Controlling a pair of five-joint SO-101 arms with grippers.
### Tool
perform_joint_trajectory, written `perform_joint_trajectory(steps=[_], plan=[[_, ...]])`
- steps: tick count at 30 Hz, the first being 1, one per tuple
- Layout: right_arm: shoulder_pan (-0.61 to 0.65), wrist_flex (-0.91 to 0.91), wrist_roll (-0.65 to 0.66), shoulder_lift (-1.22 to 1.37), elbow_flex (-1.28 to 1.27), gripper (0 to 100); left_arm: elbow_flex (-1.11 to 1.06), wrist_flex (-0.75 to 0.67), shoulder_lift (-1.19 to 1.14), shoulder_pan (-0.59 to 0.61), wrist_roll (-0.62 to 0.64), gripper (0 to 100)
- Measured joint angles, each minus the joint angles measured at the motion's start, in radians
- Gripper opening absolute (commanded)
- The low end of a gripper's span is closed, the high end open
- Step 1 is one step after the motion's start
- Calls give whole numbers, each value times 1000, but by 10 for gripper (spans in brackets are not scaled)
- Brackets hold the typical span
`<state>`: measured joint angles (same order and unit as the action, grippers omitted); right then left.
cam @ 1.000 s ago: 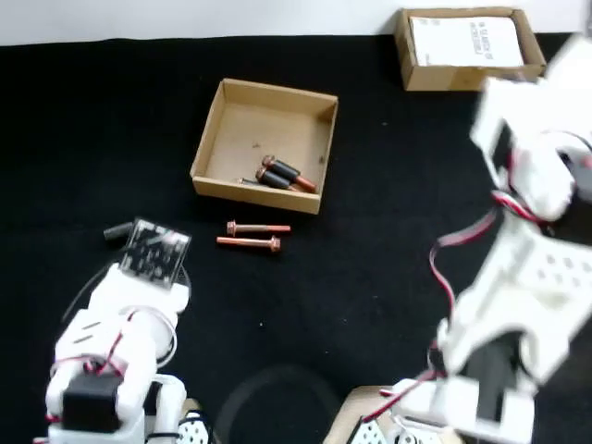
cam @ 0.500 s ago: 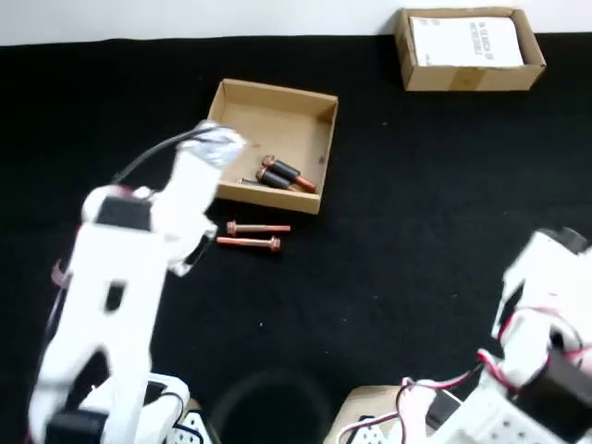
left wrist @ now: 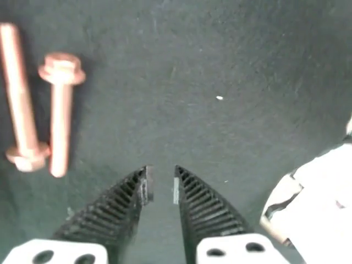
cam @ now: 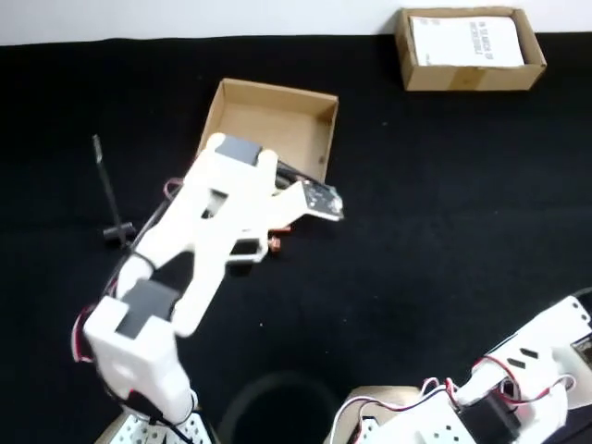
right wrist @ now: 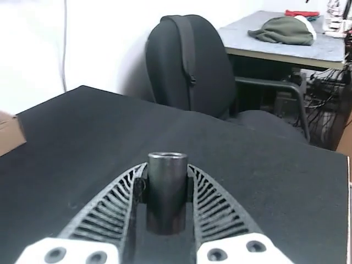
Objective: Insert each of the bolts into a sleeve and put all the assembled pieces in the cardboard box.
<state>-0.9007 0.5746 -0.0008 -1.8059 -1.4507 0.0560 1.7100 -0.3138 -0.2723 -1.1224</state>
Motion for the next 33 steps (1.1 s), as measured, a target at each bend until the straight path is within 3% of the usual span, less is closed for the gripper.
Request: perform_joint_trajectory(steps=[5,29,31,33], plan=[[-26,-91,0,-6,-97,7,227,17,-183,0,-29,197],[-11,-110,64,-9,-124,7,652,29,-574,-31,-35,181],[-8,-110,64,-9,-124,7,655,29,-591,-32,-35,148],[-6,-110,64,-9,-124,7,661,29,-603,-34,-35,52]])
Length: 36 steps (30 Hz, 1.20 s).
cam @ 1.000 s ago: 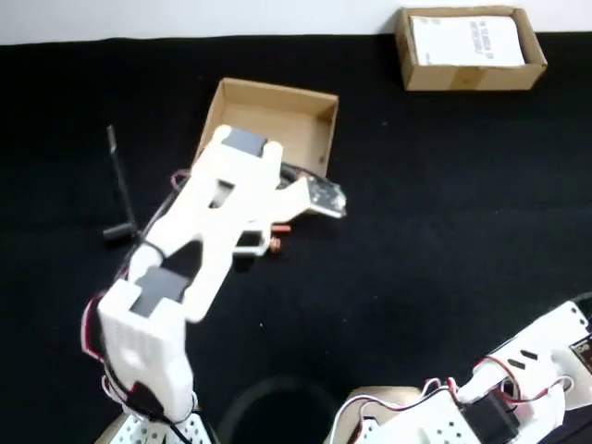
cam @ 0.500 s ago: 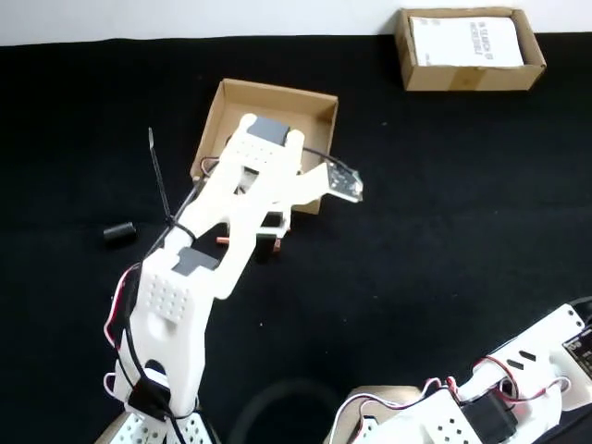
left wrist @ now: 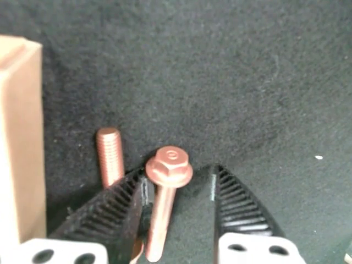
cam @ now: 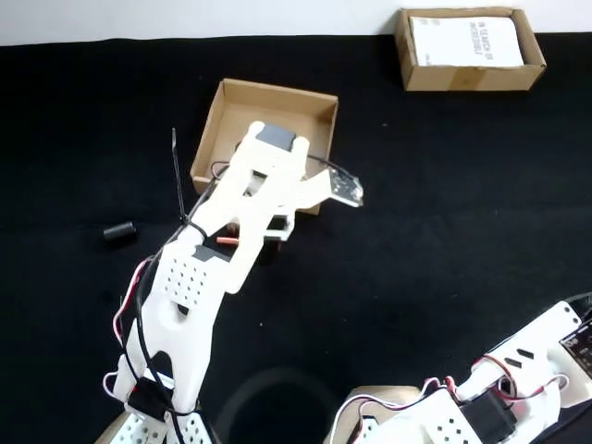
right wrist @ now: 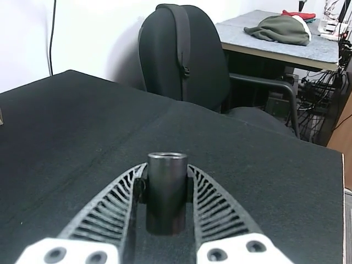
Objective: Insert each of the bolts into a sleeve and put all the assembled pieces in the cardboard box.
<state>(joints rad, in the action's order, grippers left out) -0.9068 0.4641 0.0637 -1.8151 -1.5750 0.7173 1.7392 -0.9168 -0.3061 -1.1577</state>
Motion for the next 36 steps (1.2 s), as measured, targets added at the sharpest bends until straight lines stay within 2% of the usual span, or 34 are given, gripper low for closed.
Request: perform_joint_trajectory(steps=[1,7,10,15,19,24,28,32,36], plan=[[0,-6,0,0,0,7,5,0,-5,0,0,2],[2,-98,0,0,-37,7,8,8,-9,0,3,8],[14,-126,0,0,-43,7,11,8,-9,0,61,8],[18,-132,0,0,-43,7,9,6,20,-2,218,8],[86,-86,0,0,-48,7,8,6,123,-40,460,8],[292,132,0,0,-17,7,8,6,365,-120,717,8],[540,356,0,0,92,7,8,8,569,-169,890,8],[825,523,0,0,155,7,8,12,752,-183,976,8],[1085,589,0,0,160,7,-77,14,939,-180,1040,8]])
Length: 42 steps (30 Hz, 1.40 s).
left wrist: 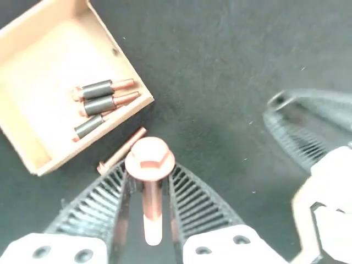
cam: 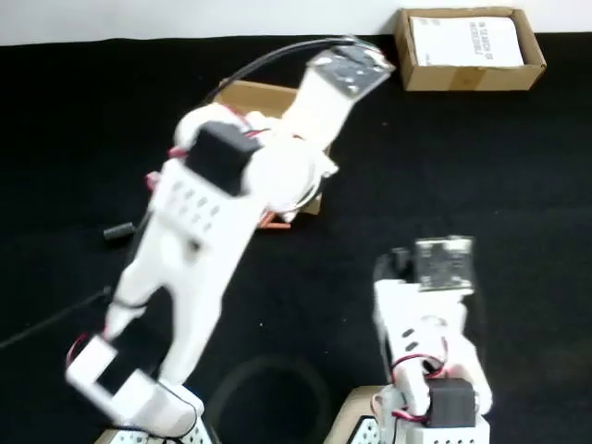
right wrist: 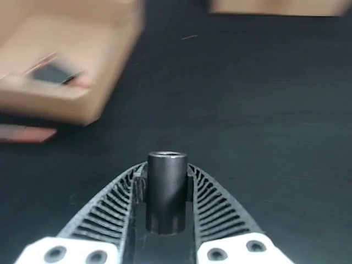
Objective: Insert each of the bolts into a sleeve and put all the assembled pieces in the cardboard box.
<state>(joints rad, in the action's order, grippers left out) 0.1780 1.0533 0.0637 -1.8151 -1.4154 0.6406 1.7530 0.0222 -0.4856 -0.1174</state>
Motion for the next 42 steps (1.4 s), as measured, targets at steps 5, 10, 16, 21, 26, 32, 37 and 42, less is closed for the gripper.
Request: perform_joint_trajectory(steps=[5,10,16,21,26,32,37,42], plan=[[213,-20,0,-2,-71,7,-281,0,322,-2,14,8],[298,-158,0,-3,-189,7,-651,-91,684,0,15,8],[301,-404,-54,-3,-227,7,-1114,-539,973,-2,18,8],[302,-494,-137,-3,-230,7,-1494,-1005,1082,-2,160,8],[305,-502,-143,-3,-242,7,-1717,-1378,1079,-3,370,9],[358,-660,-143,-2,-255,7,-1649,-1484,924,9,466,9],[359,-769,-143,2,-255,7,-1513,-1453,802,34,474,9],[359,-775,-143,28,-256,7,-1452,-1402,787,28,474,9]])
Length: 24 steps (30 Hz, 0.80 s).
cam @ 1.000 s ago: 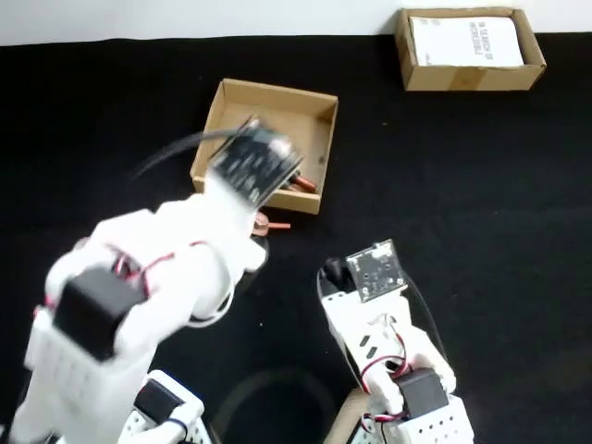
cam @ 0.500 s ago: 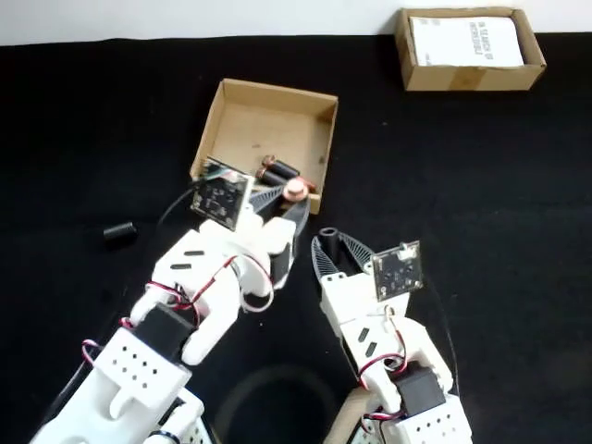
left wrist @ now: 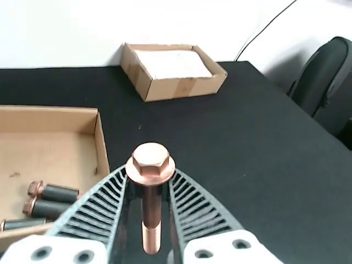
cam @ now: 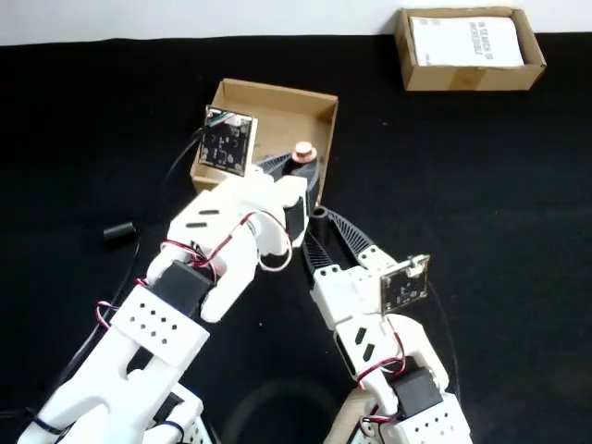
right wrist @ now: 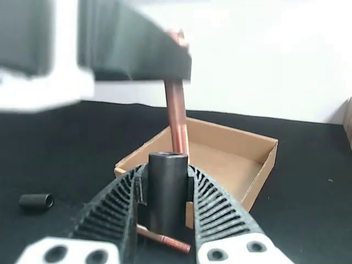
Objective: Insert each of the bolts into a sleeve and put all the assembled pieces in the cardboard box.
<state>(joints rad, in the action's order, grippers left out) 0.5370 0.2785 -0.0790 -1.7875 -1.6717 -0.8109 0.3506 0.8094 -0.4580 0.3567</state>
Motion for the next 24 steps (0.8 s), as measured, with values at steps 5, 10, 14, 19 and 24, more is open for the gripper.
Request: perform_joint_trajectory(steps=[5,10,14,19,24], plan=[[0,0,0,20,0,7,100,66,0,2,0,9],[0,0,0,20,0,7,201,203,0,-8,0,9],[0,0,0,20,0,7,212,269,0,-58,0,9],[0,0,0,20,0,7,215,288,-8,-103,-2,9],[0,0,0,18,0,7,180,290,-8,-107,-2,9]])
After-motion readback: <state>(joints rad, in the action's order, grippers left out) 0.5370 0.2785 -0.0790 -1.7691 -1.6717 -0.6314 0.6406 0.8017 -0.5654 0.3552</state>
